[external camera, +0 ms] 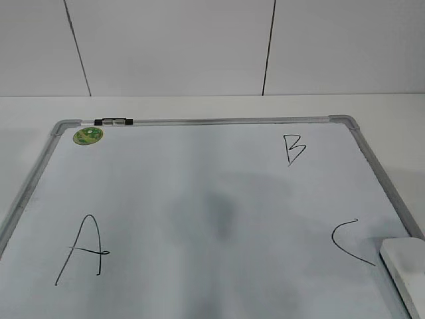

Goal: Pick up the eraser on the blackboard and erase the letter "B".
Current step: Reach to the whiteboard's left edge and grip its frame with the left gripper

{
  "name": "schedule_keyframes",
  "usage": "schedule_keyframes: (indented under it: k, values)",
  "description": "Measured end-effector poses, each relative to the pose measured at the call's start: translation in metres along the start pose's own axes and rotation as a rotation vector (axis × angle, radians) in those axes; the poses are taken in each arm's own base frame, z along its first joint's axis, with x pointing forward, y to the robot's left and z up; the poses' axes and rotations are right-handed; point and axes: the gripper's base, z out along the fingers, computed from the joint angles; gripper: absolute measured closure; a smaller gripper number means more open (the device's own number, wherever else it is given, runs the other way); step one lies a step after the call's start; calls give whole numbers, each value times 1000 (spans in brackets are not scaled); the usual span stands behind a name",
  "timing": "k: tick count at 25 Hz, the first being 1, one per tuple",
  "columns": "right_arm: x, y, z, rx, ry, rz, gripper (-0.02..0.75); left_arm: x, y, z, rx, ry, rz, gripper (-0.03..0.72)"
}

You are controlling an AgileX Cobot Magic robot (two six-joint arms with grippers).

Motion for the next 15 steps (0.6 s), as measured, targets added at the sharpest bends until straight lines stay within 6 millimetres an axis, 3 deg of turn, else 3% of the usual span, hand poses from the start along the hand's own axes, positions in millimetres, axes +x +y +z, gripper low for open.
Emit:
schedule_keyframes:
  k: [8,15]
  values:
    - [-9,0,11,-13,64,22,206,-75,7,63,-22,233,-20,462]
    - [-9,1,11,-28,66,30,206,-109,18,122,-68,283,-8,462]
